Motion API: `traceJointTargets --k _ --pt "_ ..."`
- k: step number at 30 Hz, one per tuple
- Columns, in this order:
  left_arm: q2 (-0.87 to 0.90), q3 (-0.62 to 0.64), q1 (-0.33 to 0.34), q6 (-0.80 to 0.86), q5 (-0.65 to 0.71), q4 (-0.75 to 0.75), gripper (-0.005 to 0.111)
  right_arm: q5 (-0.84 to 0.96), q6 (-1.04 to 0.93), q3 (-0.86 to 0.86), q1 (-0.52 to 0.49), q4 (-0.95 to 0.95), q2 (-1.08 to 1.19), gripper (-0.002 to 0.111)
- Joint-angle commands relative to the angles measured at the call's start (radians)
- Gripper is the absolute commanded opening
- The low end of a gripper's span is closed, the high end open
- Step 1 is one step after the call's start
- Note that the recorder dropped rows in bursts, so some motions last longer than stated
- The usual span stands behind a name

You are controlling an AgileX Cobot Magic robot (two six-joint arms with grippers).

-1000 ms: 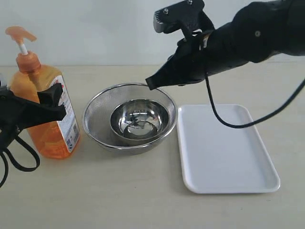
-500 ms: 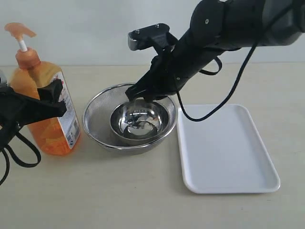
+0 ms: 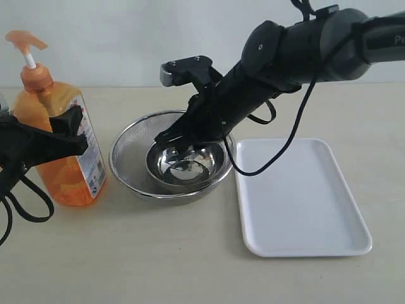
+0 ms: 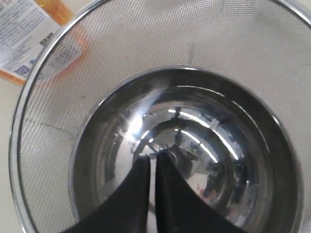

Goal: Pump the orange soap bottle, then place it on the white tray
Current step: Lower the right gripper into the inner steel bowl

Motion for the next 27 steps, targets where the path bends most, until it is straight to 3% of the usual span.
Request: traceJointTargets --k 1,27 --pt "-0.009 -0.013 0.002 0.004 -0.072 -0.001 0.005 -0.009 -0.018 -0.004 0.033 0.004 -0.002 0.0" --pt "-0.009 -0.013 0.002 0.004 -0.072 0.017 0.005 -0.182 -0.036 -0.004 0.096 0.059 0.076 0.0"
